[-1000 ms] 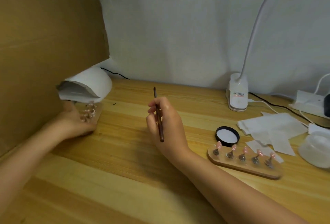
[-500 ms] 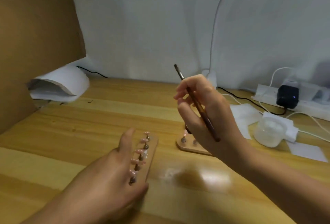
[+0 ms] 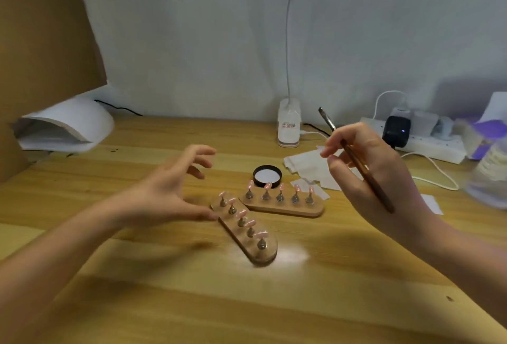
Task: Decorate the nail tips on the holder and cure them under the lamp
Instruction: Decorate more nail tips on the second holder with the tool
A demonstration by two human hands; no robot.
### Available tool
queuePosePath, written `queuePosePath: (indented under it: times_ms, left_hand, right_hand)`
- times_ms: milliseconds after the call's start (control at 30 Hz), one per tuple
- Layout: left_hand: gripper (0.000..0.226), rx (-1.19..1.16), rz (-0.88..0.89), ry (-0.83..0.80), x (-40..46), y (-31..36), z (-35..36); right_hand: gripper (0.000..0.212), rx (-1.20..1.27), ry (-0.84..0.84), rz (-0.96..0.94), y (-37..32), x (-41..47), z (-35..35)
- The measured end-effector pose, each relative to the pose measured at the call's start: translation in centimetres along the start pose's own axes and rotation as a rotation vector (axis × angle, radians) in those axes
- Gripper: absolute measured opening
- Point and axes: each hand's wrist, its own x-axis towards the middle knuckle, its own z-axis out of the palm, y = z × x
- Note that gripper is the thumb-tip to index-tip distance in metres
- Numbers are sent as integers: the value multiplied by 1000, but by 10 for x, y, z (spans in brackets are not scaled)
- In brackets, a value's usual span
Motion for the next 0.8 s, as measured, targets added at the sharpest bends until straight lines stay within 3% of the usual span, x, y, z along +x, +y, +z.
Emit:
queuePosePath:
  times_ms: [67, 133, 300, 467, 767, 800]
  left_hand:
    - [88, -45, -51, -152, 6, -13, 6]
    - [84, -52, -25, -195, 7, -21, 15]
    - [68, 2, 29, -109, 1, -17, 21]
    - [57, -8, 112, 38, -20, 15, 55]
    - [59, 116, 206, 98, 14, 71, 111]
    - [58, 114, 217, 99, 17, 75, 116]
  right_hand:
    - [13, -6, -5, -6, 4, -3, -1]
    - [17, -15, -10, -9, 8, -4, -1]
    - [23, -33, -21, 10, 13, -6, -2]
    - [12, -42, 12, 7, 16, -12, -9]
    - [4, -15, 129, 57, 24, -16, -50]
    - [10, -4, 161, 67, 26, -17, -58]
